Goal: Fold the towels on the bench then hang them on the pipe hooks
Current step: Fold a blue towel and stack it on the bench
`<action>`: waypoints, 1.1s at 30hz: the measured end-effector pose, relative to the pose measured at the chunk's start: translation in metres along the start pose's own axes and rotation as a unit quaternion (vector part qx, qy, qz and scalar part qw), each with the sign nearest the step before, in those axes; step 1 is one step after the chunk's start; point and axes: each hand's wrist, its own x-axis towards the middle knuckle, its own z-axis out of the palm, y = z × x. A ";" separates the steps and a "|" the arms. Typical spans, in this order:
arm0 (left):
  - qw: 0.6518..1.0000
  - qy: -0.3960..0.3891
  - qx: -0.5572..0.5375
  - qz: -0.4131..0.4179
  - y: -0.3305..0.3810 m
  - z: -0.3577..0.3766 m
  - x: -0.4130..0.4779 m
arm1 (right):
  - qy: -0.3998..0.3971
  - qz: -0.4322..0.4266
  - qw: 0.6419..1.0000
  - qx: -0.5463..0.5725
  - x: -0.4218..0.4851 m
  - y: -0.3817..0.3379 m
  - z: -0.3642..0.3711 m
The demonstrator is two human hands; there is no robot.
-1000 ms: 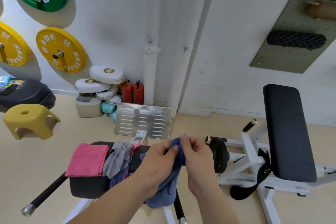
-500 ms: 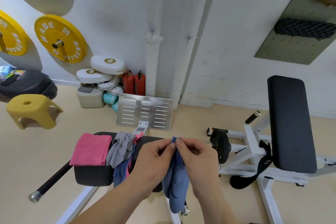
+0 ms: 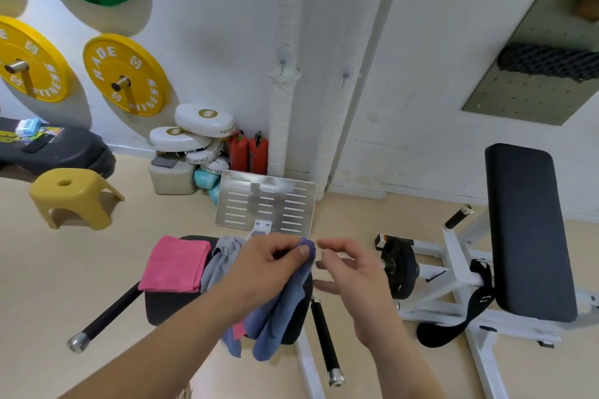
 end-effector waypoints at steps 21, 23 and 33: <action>0.989 0.136 0.021 0.051 0.008 -0.088 -0.012 | -0.180 -0.044 0.864 -0.468 0.044 -0.001 -0.070; 0.988 0.147 0.032 0.040 0.003 -0.093 -0.011 | -0.131 -0.080 0.862 -0.482 0.047 0.000 -0.076; 0.989 0.124 0.024 0.072 -0.001 -0.078 -0.010 | 0.002 -0.017 0.881 -0.473 0.058 -0.014 -0.080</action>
